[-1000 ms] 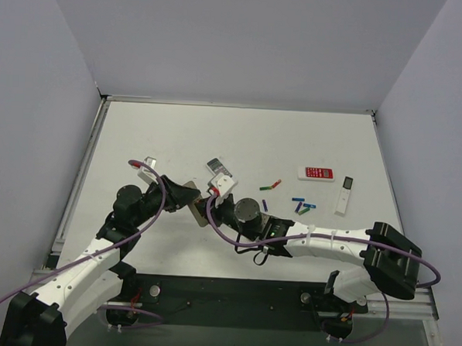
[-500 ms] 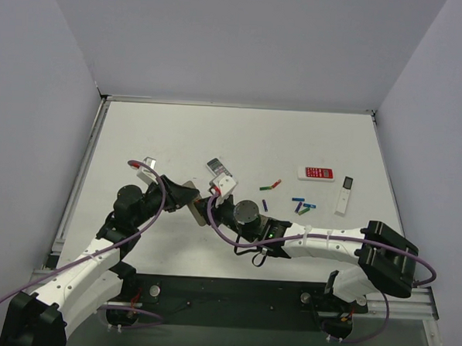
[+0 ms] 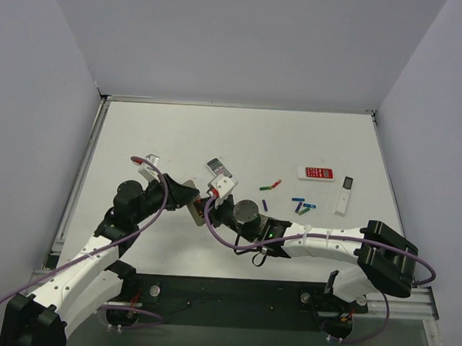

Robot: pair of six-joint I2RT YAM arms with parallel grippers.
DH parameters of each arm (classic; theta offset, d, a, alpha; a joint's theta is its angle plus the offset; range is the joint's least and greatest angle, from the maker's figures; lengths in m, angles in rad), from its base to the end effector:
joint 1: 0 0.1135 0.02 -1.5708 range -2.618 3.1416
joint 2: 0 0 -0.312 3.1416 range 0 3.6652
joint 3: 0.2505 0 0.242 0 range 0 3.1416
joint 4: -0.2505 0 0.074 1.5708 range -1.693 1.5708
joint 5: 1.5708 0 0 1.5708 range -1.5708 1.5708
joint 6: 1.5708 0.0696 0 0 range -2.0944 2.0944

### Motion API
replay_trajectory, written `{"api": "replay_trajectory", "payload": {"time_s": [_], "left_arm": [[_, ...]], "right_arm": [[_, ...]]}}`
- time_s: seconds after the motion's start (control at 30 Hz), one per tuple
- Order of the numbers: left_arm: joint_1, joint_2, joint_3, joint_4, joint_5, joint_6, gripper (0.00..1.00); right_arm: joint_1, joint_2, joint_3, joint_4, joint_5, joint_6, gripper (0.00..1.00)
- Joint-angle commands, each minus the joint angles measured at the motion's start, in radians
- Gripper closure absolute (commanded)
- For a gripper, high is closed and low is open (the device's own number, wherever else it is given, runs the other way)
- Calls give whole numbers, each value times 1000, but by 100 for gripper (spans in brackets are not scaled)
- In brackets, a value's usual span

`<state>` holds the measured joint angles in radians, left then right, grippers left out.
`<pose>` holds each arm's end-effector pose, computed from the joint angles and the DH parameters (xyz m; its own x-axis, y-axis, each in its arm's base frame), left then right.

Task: Load the batteries into the remote control

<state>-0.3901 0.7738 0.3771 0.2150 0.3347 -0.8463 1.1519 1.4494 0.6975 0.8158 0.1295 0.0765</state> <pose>0.1520 -0.0872 0.2710 -0.6035 -0.5166 -0.6074 0.3109 0.5490 -0.7758 0.1454 0.3043 0.3160 -0.0393 0.0980 -0.9944 -0.8530 0.5151 0.0845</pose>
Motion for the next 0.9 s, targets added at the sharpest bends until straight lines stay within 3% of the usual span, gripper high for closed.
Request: {"api": "replay_trajectory", "payload": {"time_s": [0.0,0.87], "left_arm": [[-4,-21,82,43,81,23,100],[-3,28,108,32,113,19,100]], "right_arm": [[-31,0,-15,-64,90,-41,84],[-34,-46,23,-121,22,-49,66]]}}
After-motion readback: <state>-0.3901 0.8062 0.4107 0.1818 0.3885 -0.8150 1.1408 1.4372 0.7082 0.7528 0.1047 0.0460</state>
